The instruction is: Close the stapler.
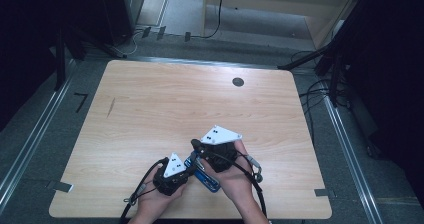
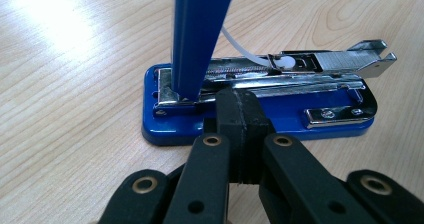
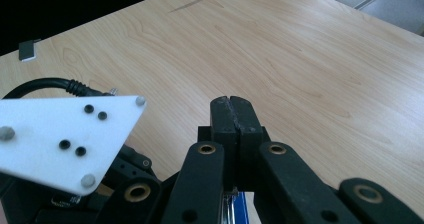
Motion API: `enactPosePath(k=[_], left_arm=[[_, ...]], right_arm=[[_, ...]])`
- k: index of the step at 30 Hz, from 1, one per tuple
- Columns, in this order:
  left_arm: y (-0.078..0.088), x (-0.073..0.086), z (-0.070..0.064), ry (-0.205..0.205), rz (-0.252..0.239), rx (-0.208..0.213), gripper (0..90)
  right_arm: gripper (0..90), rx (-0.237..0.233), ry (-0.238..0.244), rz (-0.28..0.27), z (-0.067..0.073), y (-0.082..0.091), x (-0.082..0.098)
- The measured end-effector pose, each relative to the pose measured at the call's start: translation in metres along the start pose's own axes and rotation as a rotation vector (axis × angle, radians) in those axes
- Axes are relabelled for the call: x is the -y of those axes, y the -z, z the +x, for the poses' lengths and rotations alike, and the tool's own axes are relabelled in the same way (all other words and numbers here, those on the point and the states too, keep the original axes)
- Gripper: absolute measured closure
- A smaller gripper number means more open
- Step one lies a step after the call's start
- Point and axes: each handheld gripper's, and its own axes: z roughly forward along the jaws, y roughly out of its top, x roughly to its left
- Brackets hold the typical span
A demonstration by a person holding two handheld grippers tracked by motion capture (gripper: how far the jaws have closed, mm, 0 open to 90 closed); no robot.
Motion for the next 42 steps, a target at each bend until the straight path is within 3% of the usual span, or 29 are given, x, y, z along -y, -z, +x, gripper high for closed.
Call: enactPosePath(k=[17, 32, 42], left_arm=[[0.001, 0.0, 0.002, 0.008, 0.007, 0.015, 90.0], [0.001, 0.001, 0.001, 0.005, 0.006, 0.018, 90.0], [0.002, 0.001, 0.002, 0.004, 0.013, 0.019, 90.0]], right_arm=[[90.0, 0.011, -0.051, -0.014, -0.003, 0.022, 0.038], [90.0, 0.024, -0.114, -0.008, -0.004, 0.031, 0.088], [90.0, 0.035, -0.126, -0.005, -0.001, 0.033, 0.106]])
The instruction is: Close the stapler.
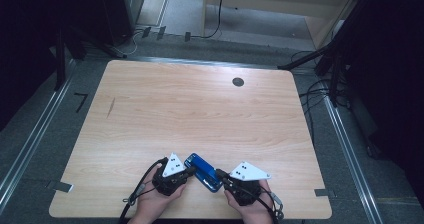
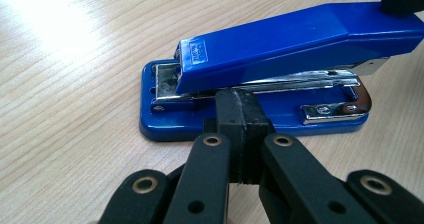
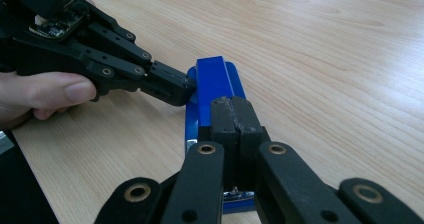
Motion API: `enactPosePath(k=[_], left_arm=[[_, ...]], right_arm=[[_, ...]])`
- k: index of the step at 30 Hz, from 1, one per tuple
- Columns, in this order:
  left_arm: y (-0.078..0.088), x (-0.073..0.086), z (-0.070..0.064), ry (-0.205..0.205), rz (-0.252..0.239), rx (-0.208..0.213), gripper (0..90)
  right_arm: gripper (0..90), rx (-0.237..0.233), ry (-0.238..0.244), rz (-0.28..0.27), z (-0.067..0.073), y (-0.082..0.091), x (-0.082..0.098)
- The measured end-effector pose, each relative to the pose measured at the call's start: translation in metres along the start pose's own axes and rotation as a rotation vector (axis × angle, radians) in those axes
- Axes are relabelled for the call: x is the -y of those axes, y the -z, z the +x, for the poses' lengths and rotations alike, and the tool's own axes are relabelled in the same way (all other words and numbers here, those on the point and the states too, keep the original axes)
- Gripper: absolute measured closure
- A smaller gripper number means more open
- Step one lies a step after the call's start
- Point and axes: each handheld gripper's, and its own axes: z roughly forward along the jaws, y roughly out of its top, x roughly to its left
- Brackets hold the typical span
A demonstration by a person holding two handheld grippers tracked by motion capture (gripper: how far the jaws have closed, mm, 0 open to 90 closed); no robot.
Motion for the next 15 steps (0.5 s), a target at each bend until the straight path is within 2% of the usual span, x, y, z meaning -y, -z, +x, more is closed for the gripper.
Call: enactPosePath(k=[5, 9, 11, 15], left_arm=[[0.0, 0.0, 0.0, 0.002, 0.0, 0.001, 90.0], [0.0, 0.0, 0.0, -0.003, 0.006, 0.003, 90.0], [0.0, 0.0, 0.0, -0.003, 0.013, 0.004, 90.0], [0.0, 0.0, 0.0, -0.005, 0.014, 0.001, 90.0]], right_arm=[[90.0, -0.003, -0.009, -0.008, 0.001, 0.0, 0.003], [90.0, 0.029, 0.024, 0.013, 0.005, -0.002, 0.008], [90.0, 0.015, 0.002, -0.003, 0.004, -0.002, 0.011], [90.0, 0.013, 0.001, -0.016, 0.004, -0.001, 0.013]])
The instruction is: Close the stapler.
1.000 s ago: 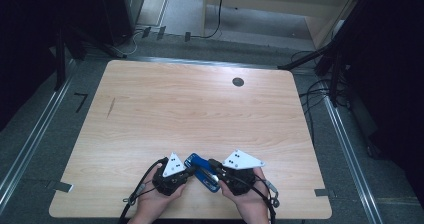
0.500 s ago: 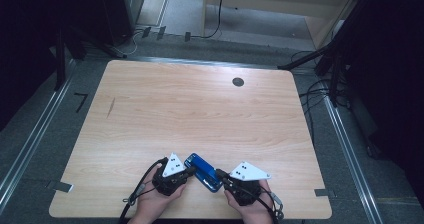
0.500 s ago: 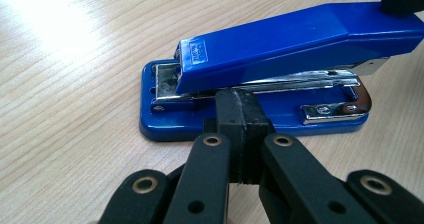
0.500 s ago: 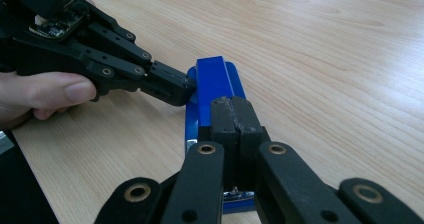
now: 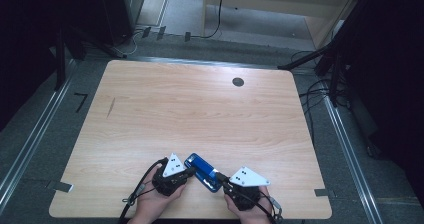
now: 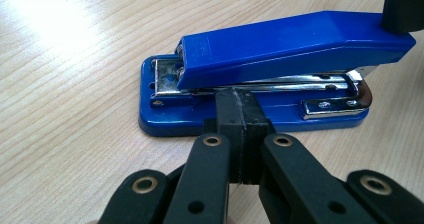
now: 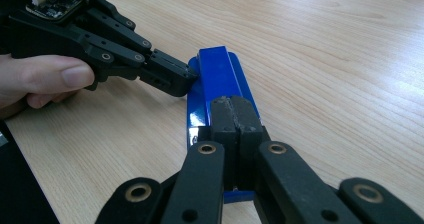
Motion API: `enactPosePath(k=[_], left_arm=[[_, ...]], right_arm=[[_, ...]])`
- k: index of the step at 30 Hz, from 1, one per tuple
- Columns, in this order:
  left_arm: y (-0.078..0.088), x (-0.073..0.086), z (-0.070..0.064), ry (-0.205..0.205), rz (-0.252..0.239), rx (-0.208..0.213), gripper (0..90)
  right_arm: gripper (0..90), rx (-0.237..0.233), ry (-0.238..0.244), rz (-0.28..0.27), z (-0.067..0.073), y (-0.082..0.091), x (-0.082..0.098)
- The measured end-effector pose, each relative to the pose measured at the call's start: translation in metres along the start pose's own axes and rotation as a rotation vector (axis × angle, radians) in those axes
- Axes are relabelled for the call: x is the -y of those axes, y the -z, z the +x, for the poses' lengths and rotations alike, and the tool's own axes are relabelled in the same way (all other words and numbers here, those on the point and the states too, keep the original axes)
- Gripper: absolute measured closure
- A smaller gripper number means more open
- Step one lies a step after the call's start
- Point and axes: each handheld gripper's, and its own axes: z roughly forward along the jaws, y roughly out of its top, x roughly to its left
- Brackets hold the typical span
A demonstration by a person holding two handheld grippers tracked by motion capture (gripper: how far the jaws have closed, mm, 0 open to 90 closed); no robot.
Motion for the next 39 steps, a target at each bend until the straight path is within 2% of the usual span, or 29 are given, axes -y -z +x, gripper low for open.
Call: enactPosePath(k=[3, 5, 9, 12, 14, 19, 22, 26, 32, 39], left_arm=[[0.0, 0.0, 0.0, 0.002, -0.002, -0.001, 90.0], [0.0, 0.0, 0.0, 0.004, -0.002, 0.001, 90.0], [0.0, 0.0, 0.0, 0.004, -0.002, 0.001, 90.0], [0.0, 0.0, 0.001, 0.006, -0.001, 0.001, 90.0], [0.0, 0.0, 0.001, 0.005, -0.001, 0.001, 90.0], [0.0, 0.0, 0.0, 0.0, -0.002, -0.005, 90.0], [0.001, 0.001, 0.0, 0.0, -0.003, -0.008, 90.0], [0.003, 0.002, 0.001, 0.006, -0.017, -0.011, 90.0], [0.009, 0.005, 0.004, 0.011, -0.008, -0.019, 90.0], [0.022, 0.012, 0.011, 0.041, -0.033, -0.044, 90.0]], right_arm=[[90.0, -0.002, 0.001, -0.012, 0.0, -0.002, 0.004], [90.0, -0.011, -0.017, -0.023, -0.002, -0.002, 0.005], [90.0, 0.002, 0.005, -0.008, 0.001, -0.002, 0.003], [90.0, 0.02, -0.006, -0.018, 0.001, -0.001, 0.004], [90.0, 0.011, -0.027, -0.068, 0.0, 0.003, 0.005], [90.0, 0.04, -0.062, -0.069, -0.003, 0.008, 0.005], [90.0, 0.035, -0.089, -0.072, -0.003, 0.011, 0.007], [90.0, 0.023, -0.077, -0.069, 0.002, 0.013, 0.01], [90.0, 0.001, -0.086, -0.062, 0.007, 0.014, 0.012], [90.0, -0.017, -0.072, -0.043, 0.01, 0.01, 0.016]])
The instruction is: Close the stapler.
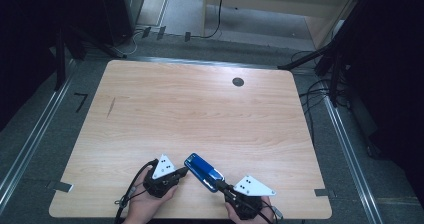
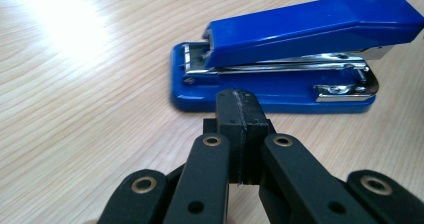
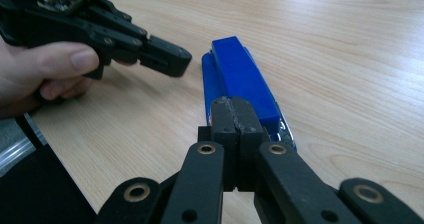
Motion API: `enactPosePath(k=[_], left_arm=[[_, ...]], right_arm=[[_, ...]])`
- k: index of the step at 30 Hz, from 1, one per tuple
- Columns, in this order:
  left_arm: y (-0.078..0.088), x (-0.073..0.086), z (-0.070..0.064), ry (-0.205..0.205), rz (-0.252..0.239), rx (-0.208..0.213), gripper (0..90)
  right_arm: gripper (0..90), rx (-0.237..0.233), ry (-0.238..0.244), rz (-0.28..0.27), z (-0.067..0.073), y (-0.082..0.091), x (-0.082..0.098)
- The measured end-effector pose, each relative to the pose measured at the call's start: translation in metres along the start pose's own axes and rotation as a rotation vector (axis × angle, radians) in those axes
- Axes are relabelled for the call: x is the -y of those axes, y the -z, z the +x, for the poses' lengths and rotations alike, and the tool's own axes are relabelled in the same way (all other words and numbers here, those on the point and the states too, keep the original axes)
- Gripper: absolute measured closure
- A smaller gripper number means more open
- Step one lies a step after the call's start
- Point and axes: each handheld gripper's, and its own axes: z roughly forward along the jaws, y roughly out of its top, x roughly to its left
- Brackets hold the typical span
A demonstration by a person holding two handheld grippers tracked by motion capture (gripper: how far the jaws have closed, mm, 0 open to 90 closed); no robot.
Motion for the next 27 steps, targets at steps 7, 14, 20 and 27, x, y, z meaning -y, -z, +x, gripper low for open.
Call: enactPosePath(k=[7, 14, 20, 27], left_arm=[[0.02, 0.009, 0.019, 0.07, -0.058, -0.042, 81.1], [0.042, 0.021, 0.039, 0.109, -0.124, -0.106, 69.0], [0.058, 0.029, 0.056, 0.147, -0.153, -0.169, 60.7], [0.076, 0.04, 0.072, 0.199, -0.183, -0.235, 56.2]], right_arm=[[90.0, 0.005, 0.019, 0.042, 0.006, -0.008, 0.006], [90.0, -0.003, 0.031, 0.055, 0.005, -0.011, 0.007], [90.0, 0.0, 0.04, 0.078, 0.002, -0.016, 0.007], [90.0, 0.015, 0.025, 0.078, -0.011, -0.017, 0.003]])
